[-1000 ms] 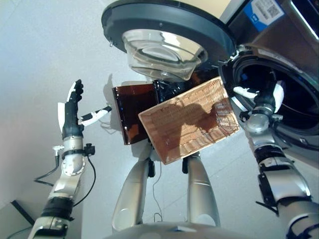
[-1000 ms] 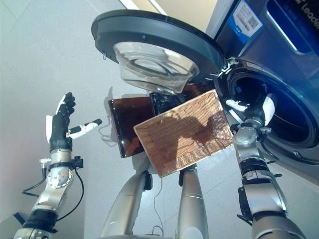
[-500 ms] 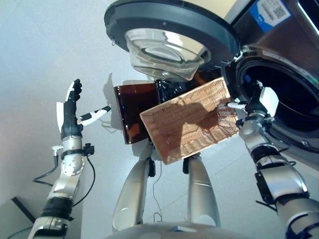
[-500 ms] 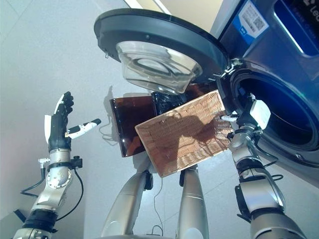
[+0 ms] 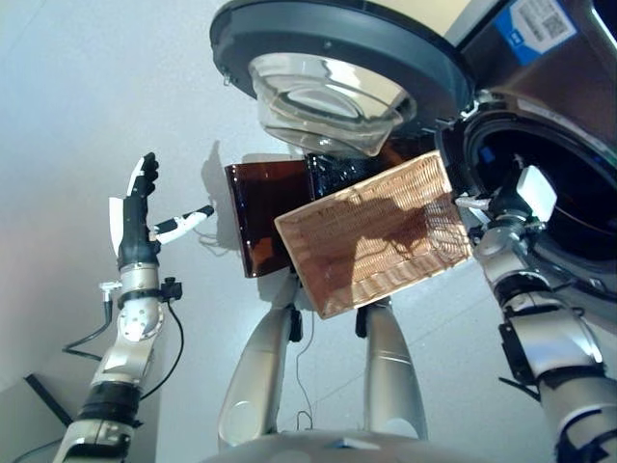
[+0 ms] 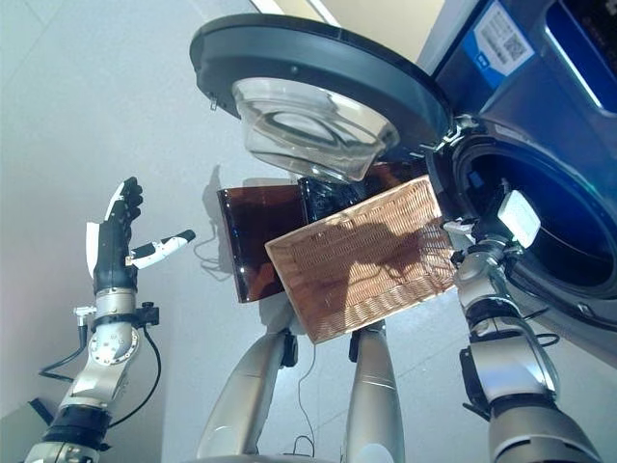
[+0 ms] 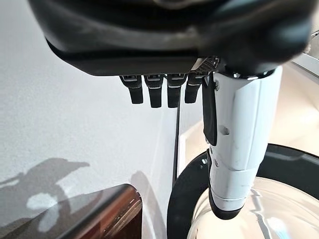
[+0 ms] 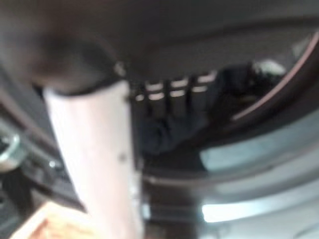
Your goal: Pick up the clothes and place them into the washing machine
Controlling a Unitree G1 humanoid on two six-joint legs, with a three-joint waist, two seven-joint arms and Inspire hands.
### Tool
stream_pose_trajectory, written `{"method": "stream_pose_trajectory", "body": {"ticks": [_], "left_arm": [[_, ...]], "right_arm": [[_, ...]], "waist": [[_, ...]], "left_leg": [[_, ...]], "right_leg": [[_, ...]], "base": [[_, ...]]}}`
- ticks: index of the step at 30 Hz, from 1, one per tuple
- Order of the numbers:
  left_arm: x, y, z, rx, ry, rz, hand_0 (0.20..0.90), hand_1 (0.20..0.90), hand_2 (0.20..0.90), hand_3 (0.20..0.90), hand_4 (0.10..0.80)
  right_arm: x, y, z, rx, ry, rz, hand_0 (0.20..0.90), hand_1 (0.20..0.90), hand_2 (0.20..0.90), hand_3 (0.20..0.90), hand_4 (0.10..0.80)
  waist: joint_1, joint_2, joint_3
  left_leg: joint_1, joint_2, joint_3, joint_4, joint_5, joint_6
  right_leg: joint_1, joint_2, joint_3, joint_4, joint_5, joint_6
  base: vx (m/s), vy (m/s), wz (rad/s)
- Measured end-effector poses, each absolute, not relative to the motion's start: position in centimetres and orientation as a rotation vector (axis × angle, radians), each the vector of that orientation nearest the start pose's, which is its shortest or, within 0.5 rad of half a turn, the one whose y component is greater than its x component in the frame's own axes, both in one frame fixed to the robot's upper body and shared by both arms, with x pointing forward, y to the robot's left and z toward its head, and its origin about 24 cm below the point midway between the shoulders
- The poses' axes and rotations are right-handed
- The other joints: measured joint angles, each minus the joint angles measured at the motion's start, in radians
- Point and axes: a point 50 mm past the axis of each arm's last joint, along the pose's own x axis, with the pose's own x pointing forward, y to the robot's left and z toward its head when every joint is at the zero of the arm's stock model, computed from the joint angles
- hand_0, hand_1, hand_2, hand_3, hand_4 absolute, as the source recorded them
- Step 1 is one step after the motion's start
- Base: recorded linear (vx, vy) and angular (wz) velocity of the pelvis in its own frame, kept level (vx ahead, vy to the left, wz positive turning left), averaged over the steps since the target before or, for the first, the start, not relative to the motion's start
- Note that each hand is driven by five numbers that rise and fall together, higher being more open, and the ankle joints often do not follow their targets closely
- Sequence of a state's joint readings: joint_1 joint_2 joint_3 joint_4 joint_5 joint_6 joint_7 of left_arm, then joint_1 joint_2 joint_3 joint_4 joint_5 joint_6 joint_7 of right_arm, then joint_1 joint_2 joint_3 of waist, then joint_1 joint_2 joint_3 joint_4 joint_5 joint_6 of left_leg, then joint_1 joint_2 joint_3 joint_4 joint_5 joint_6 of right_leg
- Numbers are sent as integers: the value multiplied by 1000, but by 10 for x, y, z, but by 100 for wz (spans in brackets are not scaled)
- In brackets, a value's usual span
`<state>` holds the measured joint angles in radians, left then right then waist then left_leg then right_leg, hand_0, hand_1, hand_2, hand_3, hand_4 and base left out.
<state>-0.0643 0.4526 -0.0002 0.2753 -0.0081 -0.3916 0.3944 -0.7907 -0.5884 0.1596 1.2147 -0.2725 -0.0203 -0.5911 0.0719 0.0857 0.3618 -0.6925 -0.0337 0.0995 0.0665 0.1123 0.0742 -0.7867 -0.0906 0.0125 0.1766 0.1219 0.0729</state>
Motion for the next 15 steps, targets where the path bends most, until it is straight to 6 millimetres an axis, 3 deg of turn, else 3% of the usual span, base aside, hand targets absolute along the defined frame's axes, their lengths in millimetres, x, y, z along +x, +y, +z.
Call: {"method": "stream_pose_trajectory", "body": {"ticks": [15], "left_arm": [[255,263,69,437,-275,354,900,900,900,900,800]], "right_arm": [[348,-336,117,-957,110,-784,900,900,900,900,800]], "waist": [[10,0,0]], "left_leg": [[-32,0,1,2,3,4]], "right_leg": [[-31,0,0,2,-1,-1]], "base": [[-1,-5,1]]}}
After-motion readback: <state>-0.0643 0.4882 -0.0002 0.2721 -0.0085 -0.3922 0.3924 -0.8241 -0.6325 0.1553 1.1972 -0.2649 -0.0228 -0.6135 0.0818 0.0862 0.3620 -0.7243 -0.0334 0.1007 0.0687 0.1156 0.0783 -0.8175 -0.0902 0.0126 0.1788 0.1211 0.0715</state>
